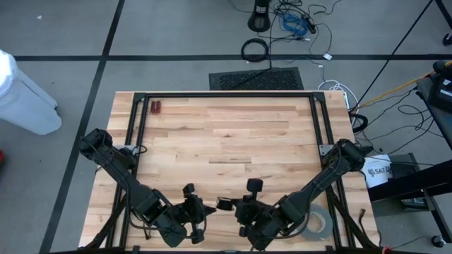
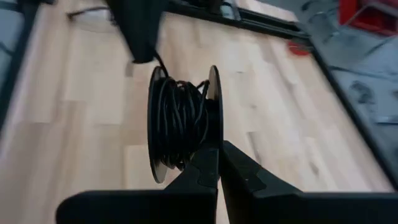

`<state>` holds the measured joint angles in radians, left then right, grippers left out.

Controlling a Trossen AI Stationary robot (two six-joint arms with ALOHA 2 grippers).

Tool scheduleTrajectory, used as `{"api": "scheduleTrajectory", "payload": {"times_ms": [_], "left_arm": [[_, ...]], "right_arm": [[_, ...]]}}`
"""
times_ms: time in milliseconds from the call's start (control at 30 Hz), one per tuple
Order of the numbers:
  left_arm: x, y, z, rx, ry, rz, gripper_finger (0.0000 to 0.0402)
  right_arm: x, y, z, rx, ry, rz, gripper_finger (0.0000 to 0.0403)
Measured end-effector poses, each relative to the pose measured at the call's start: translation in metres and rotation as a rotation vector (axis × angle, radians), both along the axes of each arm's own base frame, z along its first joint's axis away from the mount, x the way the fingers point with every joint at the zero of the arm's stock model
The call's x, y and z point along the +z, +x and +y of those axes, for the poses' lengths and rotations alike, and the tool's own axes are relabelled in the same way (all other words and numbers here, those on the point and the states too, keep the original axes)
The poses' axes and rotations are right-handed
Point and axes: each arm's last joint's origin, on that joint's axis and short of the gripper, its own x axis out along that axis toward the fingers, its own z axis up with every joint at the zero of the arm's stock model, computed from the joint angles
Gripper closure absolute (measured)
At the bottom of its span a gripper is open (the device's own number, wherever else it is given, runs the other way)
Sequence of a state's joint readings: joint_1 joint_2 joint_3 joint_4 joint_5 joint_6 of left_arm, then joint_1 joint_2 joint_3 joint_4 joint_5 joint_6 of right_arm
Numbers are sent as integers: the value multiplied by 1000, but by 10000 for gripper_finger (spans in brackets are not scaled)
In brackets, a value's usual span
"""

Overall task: Coil cords
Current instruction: Coil the black wire on the spool

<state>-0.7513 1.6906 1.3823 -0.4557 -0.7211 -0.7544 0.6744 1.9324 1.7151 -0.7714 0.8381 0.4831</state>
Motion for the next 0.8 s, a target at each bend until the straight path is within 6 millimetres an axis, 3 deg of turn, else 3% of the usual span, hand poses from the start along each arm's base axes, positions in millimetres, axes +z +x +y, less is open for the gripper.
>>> {"api": "scheduleTrajectory", "payload": {"times_ms": [800], "left_arm": [[-3, 22, 32, 49, -58, 73, 398]], "right_arm": [[-5, 18, -27, -69, -173, 22, 403]]}}
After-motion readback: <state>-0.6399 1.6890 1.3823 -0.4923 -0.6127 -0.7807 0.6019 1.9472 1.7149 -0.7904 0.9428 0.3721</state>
